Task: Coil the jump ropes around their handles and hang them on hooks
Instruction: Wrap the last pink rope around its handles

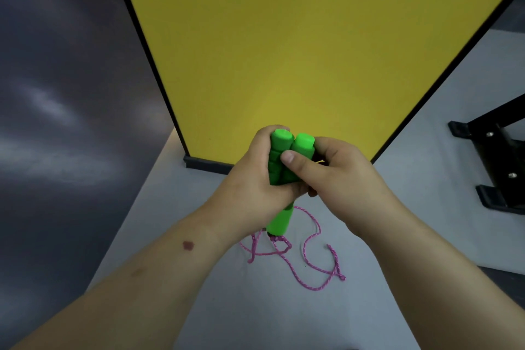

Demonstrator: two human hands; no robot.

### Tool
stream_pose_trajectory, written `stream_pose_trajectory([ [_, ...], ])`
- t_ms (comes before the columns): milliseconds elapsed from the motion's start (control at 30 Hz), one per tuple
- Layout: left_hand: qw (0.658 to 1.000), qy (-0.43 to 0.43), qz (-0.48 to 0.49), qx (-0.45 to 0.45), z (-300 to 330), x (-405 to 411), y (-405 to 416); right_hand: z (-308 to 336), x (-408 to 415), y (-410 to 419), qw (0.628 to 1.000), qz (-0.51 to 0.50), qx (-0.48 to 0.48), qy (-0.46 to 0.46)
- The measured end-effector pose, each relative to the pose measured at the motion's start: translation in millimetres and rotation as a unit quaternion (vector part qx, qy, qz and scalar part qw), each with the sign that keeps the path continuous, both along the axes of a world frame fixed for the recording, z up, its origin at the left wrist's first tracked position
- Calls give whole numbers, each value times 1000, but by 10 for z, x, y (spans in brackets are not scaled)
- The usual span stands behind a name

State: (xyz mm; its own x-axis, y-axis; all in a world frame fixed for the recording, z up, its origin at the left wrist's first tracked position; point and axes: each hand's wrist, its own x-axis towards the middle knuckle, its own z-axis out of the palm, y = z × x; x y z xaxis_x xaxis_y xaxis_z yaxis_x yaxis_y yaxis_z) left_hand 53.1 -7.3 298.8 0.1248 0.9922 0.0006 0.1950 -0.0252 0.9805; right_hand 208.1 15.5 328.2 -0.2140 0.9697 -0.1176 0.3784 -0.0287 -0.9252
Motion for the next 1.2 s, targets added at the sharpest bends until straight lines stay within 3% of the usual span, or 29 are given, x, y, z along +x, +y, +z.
stream_pose_trajectory([
  [167,999,10,34,27,134,-86,71,-89,-22,-22,995,-16,-2,94],
  [267,993,-82,86,11,250,-117,108,-119,19,-52,985,65,-95,128],
  [333,972,-215,92,-25,288,-109,124,-106,-2,-133,983,130,-110,74],
  [400,947,-298,110,-43,303,-72,131,-85,-45,-198,990,115,-77,19],
  [500,912,-372,166,-54,317,-14,123,17,-93,-219,995,37,8,-90],
  [633,855,-431,271,-96,291,-17,175,28,-142,-264,946,25,121,-300],
  [733,819,-461,299,-163,276,19,153,-31,-186,-280,935,29,141,-323],
  [867,831,-435,295,-182,294,-20,128,3,-81,-184,949,29,122,-288],
  [900,846,-402,309,-164,300,-74,131,27,-45,-159,951,30,109,-289],
  [933,881,-314,328,-131,313,-143,117,47,-5,-135,949,28,101,-296],
  [967,930,-152,327,-75,339,-216,105,70,36,-117,946,29,96,-309],
  [1000,957,63,281,1,367,-270,88,97,75,-100,939,36,96,-327],
  [1033,936,276,203,77,379,-304,58,130,107,-92,933,52,98,-342],
  [1067,883,436,116,130,418,-313,18,163,134,-81,928,73,104,-351],
  [1100,842,519,44,143,417,-306,-7,201,152,-72,925,95,110,-352],
  [1200,819,556,4,142,311,-210,-91,246,190,-40,924,145,131,-330],
])
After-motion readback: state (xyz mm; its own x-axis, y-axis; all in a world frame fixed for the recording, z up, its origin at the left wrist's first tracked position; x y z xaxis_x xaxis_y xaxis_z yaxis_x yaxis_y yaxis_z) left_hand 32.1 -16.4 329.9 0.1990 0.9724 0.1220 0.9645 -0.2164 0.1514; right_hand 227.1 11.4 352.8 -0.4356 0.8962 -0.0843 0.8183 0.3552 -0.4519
